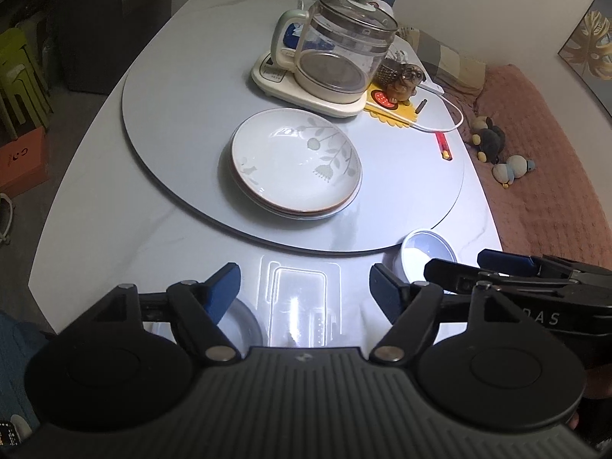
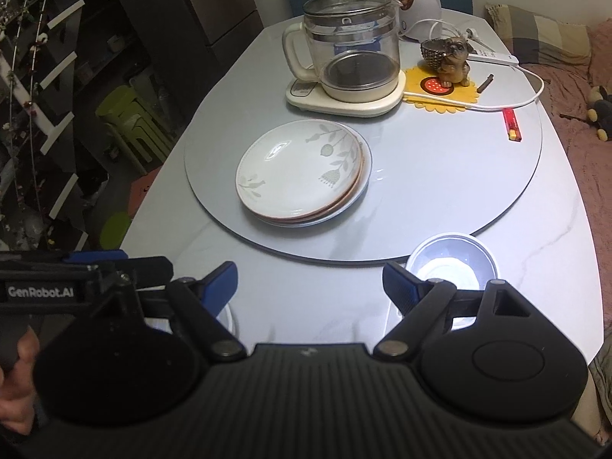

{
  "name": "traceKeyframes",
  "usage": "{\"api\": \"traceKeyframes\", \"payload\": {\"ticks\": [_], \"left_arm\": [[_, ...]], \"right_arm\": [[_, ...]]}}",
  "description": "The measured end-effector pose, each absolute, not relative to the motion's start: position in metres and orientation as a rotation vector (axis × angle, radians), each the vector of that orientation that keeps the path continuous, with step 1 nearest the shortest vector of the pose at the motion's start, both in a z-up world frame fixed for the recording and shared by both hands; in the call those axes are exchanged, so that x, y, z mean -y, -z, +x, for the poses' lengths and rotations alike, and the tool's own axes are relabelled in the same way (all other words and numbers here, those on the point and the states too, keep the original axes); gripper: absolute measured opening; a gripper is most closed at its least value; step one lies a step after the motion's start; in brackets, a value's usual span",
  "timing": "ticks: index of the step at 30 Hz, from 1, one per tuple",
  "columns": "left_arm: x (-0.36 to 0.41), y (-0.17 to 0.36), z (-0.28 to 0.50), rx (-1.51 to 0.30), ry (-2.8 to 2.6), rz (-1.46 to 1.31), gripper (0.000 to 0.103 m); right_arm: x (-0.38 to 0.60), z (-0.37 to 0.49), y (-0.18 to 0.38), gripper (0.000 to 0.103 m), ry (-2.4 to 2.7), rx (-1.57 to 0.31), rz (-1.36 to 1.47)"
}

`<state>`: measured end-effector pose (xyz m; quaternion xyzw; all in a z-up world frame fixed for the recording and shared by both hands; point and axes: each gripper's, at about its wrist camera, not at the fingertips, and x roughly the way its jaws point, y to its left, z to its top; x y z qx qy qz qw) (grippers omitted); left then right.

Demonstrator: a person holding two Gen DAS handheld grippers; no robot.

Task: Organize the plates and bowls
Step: 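Open both grippers and pull them back from the bowl, then move both grippers to the second lavender-rimmed bowl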

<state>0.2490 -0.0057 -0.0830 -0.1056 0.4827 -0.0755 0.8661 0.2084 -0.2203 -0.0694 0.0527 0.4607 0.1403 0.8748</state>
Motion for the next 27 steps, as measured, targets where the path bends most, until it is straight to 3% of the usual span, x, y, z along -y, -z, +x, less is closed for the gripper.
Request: {"api": "traceKeyframes", "payload": {"ticks": [27], "left_arm": [[0.125, 0.112, 0.284, -1.122, 0.172, -0.172, 0.078]], "right_arm": [[0.348, 0.237, 0.106, 0.084, -0.213, -1.012, 0.12]]}}
